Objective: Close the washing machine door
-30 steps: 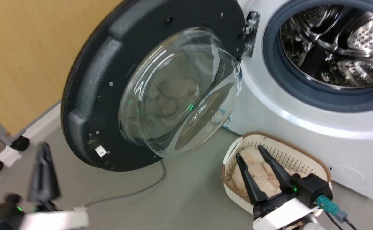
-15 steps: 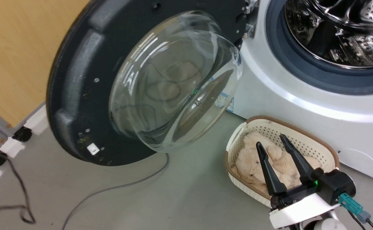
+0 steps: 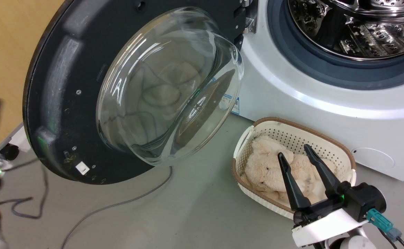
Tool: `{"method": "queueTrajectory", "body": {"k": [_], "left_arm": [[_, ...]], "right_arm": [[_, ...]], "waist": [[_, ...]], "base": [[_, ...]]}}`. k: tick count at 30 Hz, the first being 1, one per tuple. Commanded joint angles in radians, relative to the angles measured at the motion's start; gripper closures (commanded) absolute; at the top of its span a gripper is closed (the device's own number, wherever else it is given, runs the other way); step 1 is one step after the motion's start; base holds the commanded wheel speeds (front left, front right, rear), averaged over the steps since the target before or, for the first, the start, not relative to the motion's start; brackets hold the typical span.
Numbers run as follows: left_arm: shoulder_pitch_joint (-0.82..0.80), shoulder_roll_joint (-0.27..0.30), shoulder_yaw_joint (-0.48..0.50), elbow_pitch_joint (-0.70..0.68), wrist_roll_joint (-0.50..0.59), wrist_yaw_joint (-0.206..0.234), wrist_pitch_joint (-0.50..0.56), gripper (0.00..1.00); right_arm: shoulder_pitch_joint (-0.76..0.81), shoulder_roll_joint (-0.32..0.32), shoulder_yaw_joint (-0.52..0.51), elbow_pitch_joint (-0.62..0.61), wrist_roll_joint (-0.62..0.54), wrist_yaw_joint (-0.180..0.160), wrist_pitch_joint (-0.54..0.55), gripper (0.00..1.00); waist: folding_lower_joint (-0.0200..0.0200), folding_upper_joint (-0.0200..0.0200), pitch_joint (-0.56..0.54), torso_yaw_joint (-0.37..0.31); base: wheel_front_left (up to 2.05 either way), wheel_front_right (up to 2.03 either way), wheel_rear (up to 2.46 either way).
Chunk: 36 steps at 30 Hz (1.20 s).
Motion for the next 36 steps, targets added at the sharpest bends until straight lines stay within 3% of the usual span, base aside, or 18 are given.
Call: {"method": "queueTrajectory", "body": {"k": [1,12,18,30,36], "left_arm": [[0.018,-0.009,-0.006,-0.006,-0.011,-0.009,0.021,1.0],[0.175,-0.087,-0.079,-0.183,-0.12,-0.034,0.323,1.0],[0.261,-0.142,-0.117,-0.295,-0.158,-0.004,0.431,1.0],[0.454,-0.264,-0.292,-0.542,-0.179,0.048,0.495,1.0],[0.536,-0.27,-0.459,-0.642,-0.307,0.067,0.434,1.0]], "right_arm": [[-0.003,-0.001,0.0,-0.001,-0.004,0.001,-0.004,0.0],[0.007,0.011,-0.003,0.015,-0.006,0.001,-0.004,0.0],[0.023,0.022,-0.021,0.021,-0.003,0.001,-0.004,0.0],[0.061,0.037,-0.082,0.012,-0.009,0.001,-0.004,0.0],[0.07,0.041,-0.104,0.009,-0.018,0.001,-0.004,0.0]], "waist": [[-0.0001,0.0,-0.002,-0.002],[-0.0001,0.0,-0.05,-0.019],[-0.0001,0.0,-0.085,-0.044],[-0.0001,0.0,-0.111,-0.157],[-0.0001,0.0,-0.104,-0.253]], "base": [[0.0,0.0,0.0],[0.0,0.0,0.0],[0.0,0.0,0.0],[0.0,0.0,0.0],[0.0,0.0,0.0]]}}
